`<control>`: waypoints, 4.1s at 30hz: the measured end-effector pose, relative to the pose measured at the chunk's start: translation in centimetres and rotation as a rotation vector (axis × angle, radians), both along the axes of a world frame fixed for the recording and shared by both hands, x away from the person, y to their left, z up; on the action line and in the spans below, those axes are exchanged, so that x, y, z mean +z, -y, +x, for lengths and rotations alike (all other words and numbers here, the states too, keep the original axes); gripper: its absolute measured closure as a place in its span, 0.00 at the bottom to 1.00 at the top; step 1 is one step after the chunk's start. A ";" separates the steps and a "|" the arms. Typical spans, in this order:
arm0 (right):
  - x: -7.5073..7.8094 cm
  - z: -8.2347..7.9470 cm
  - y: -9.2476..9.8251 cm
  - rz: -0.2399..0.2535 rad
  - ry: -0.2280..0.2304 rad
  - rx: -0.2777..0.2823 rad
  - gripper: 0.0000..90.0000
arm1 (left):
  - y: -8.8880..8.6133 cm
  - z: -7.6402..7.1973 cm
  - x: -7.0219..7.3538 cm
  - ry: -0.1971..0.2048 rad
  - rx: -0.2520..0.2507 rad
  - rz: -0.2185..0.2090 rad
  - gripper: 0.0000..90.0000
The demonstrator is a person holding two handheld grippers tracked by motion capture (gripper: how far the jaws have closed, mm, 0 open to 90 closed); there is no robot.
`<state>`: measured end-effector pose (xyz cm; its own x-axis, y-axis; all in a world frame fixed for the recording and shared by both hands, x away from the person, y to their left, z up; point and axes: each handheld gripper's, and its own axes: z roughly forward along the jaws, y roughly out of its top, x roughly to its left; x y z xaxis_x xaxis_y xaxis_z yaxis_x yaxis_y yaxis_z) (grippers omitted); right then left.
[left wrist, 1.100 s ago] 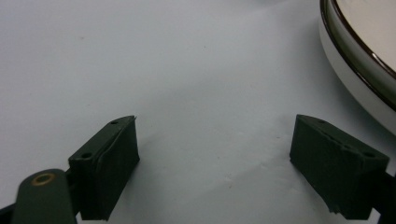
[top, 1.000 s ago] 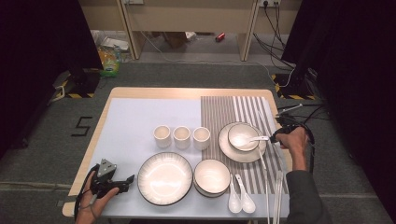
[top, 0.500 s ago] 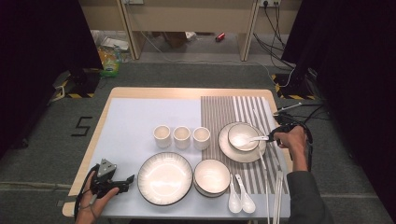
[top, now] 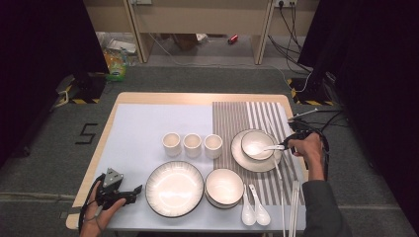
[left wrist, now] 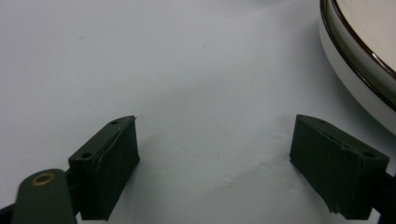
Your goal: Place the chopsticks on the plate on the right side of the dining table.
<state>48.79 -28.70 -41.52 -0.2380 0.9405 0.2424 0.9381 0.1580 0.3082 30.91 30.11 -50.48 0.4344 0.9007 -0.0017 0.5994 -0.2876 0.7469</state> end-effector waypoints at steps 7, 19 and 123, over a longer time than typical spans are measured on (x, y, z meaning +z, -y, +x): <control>-0.4 0.1 0.3 0.040 -0.013 -0.023 0.94 | 0.0 0.0 -0.1 0.008 0.005 0.000 0.16; -1.0 0.2 0.1 0.105 -0.023 -0.034 0.91 | 0.0 0.0 0.0 -0.001 -0.001 0.000 0.16; -1.2 0.7 0.3 0.019 -0.019 0.013 0.58 | 0.0 0.0 0.0 0.001 0.000 -0.001 0.16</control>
